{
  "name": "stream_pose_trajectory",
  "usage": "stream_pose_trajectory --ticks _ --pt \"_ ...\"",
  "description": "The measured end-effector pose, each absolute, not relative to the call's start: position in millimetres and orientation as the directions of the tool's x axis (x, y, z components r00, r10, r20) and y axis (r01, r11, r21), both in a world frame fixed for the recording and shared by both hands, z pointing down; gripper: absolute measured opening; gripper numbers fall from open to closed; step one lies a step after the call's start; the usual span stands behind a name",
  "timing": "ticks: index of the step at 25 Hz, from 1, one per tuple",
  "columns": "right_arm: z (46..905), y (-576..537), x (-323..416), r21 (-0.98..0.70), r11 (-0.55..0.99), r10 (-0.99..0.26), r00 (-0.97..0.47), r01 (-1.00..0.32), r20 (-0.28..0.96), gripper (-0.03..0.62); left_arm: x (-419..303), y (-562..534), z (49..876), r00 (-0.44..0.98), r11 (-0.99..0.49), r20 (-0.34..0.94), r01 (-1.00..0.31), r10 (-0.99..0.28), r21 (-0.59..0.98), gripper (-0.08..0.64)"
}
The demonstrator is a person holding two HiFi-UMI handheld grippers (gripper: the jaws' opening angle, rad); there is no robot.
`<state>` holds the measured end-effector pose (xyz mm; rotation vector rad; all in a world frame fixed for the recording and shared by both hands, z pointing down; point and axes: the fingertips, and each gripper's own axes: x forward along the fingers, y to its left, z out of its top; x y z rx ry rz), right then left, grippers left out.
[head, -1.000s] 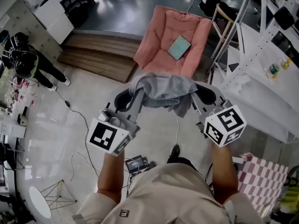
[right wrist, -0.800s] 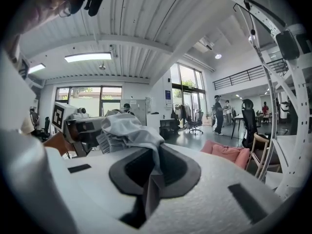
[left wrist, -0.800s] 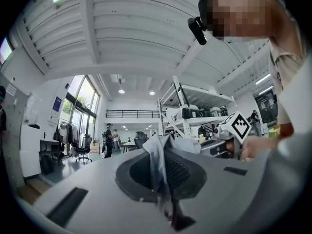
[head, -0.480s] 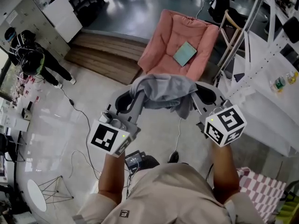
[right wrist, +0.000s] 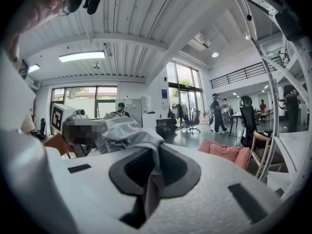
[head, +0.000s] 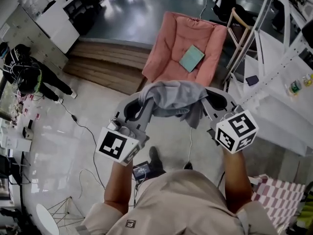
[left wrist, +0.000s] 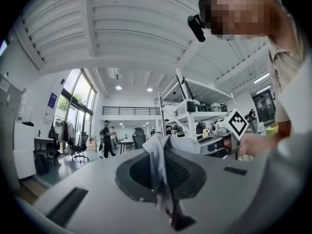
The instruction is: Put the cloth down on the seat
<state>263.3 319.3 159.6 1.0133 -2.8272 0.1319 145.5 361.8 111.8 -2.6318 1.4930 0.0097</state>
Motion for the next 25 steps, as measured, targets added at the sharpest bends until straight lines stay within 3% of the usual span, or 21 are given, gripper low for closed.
stream_pose_trajectory --ticks 25 --pt "158.7 222.2 172.3 -0.038 0.606 -0.778 -0.602 -0.794 0.178 0.011 45.5 236.4 116.5 0.694 -0.691 -0.050 -0.720 -0.718 -0.068 0.017"
